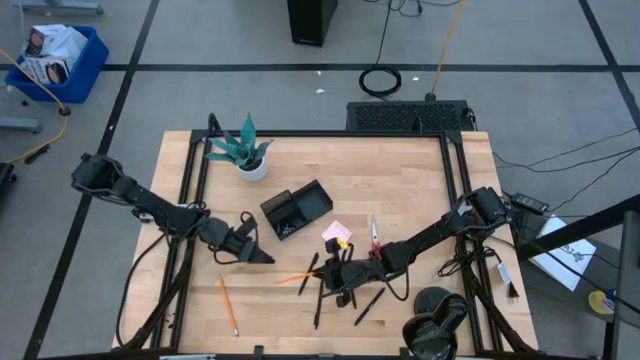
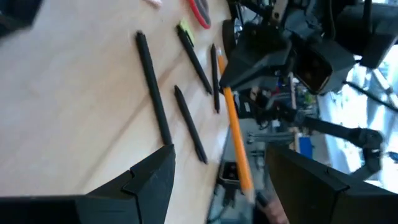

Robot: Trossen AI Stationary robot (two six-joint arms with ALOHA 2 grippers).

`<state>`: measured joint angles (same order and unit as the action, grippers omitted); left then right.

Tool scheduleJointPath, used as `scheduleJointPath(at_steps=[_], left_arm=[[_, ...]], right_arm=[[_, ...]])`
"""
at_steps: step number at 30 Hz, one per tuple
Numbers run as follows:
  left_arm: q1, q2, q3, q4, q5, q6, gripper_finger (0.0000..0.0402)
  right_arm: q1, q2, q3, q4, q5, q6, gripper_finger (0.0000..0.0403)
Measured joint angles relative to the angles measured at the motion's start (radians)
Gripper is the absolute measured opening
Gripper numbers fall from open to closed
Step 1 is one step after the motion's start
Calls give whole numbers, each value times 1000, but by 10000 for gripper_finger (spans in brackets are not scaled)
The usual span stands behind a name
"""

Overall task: Pick and place office supplies into organizer
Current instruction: Put the orange pencil into the black desk organizer

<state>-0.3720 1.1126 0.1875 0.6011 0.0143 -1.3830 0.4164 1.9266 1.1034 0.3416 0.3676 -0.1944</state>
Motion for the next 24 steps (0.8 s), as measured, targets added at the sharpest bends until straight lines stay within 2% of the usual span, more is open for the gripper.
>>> scheduleJointPath(at_steps=[6,13,20,24], left_arm=[[25,0,54,-69,112,-45,253],[24,0,161,-224,151,18,253],[24,38,167,-248,161,-4,253],[16,116,167,-179,194,-37,253]], right_arm=[[-11,0,0,8,9,-28,25],[-11,0,0,36,28,-42,19],[-11,0,7,39,29,-64,24],[-12,0,21,25,37,-102,21]])
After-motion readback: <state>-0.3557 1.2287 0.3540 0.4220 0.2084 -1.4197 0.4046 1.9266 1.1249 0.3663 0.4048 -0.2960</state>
